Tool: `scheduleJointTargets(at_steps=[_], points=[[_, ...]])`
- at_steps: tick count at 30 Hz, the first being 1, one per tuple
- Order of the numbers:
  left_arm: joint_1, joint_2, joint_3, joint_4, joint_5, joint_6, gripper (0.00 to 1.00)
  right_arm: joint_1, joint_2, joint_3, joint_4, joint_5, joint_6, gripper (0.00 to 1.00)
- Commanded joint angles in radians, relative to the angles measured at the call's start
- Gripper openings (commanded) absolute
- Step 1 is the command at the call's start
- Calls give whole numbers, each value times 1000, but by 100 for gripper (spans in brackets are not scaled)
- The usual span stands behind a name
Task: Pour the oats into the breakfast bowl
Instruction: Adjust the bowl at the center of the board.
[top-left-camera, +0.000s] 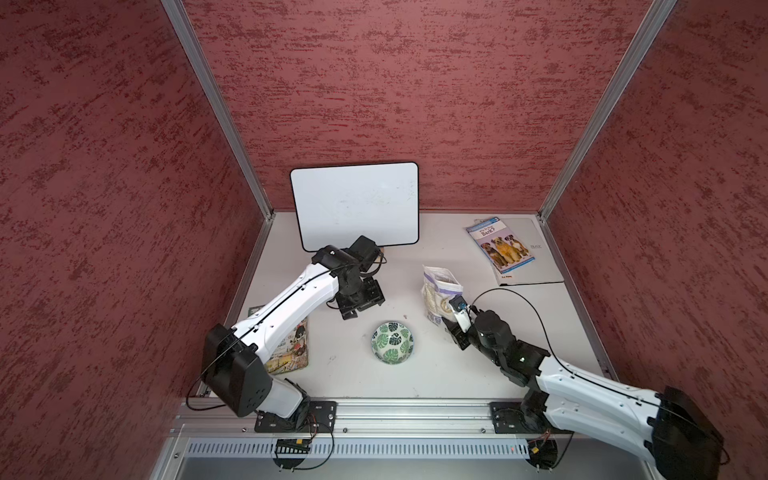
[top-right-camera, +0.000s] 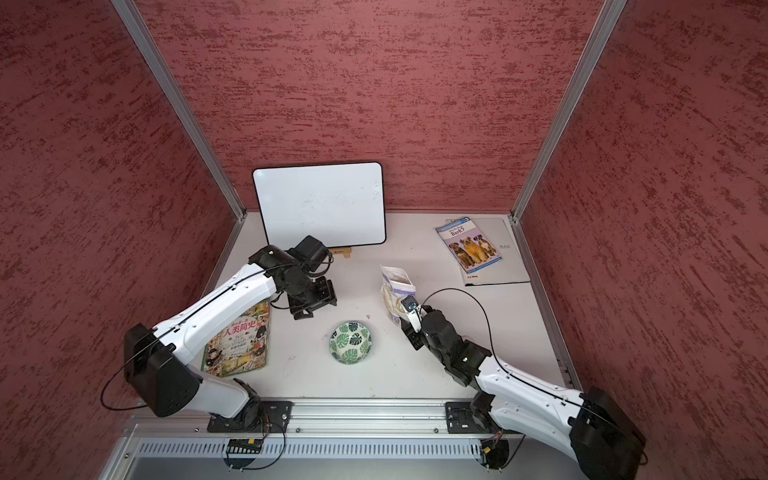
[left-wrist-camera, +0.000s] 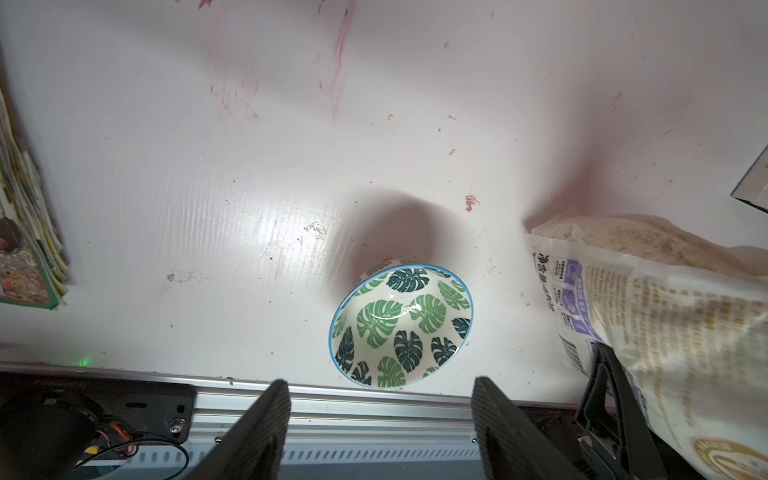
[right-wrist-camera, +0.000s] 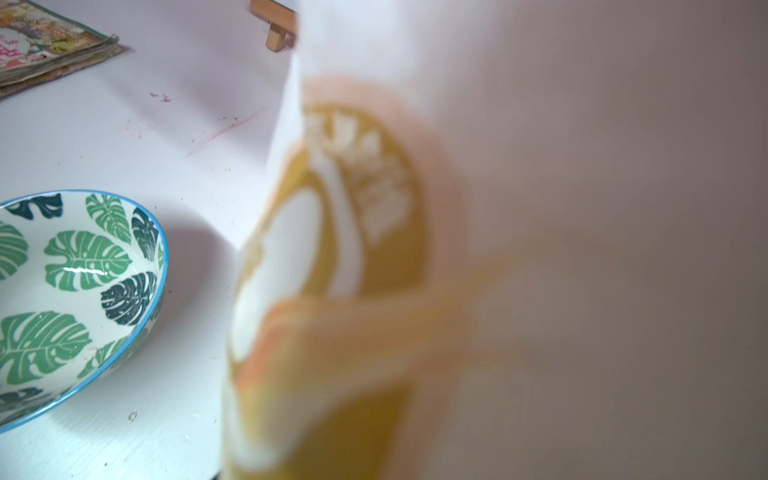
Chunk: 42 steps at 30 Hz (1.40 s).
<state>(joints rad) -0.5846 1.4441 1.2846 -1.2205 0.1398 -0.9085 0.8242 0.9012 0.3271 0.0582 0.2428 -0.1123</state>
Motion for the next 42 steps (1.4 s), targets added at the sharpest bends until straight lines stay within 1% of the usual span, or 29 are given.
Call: scheduleJointTargets(at_steps=[1, 5, 10, 13, 17, 20, 23, 27, 30, 35, 39, 42], points=[[-13, -45, -67, 97, 20, -32, 71, 6, -87, 101, 30, -5, -22, 37], [-57, -36, -132, 134, 30, -15, 69, 6, -133, 136, -69, -18, -37, 37], [-113, 28, -179, 205, 44, -27, 64, 6, -186, 171, -152, -39, -52, 38], [-116, 48, -213, 238, 48, -42, 63, 6, -209, 193, -203, -44, -53, 38], [-112, 30, -250, 231, -1, -39, 63, 6, -247, 211, -270, -51, -56, 38], [-110, 11, -303, 278, 15, -56, 59, 6, -263, 227, -308, -59, -53, 38], [-116, 6, -342, 323, 37, -73, 52, 6, -262, 253, -344, -68, -36, 38], [-128, 11, -353, 337, 30, -79, 48, 6, -262, 283, -382, -81, -28, 39], [-129, 13, -367, 341, 24, -83, 45, 7, -261, 310, -427, -119, -42, 39], [-129, 11, -391, 358, 16, -90, 35, 7, -247, 377, -542, -193, -61, 39], [-129, 10, -395, 367, 6, -91, 34, 6, -239, 434, -651, -242, -95, 38], [-129, 11, -392, 368, -3, -94, 30, 7, -215, 476, -746, -274, -124, 38]])
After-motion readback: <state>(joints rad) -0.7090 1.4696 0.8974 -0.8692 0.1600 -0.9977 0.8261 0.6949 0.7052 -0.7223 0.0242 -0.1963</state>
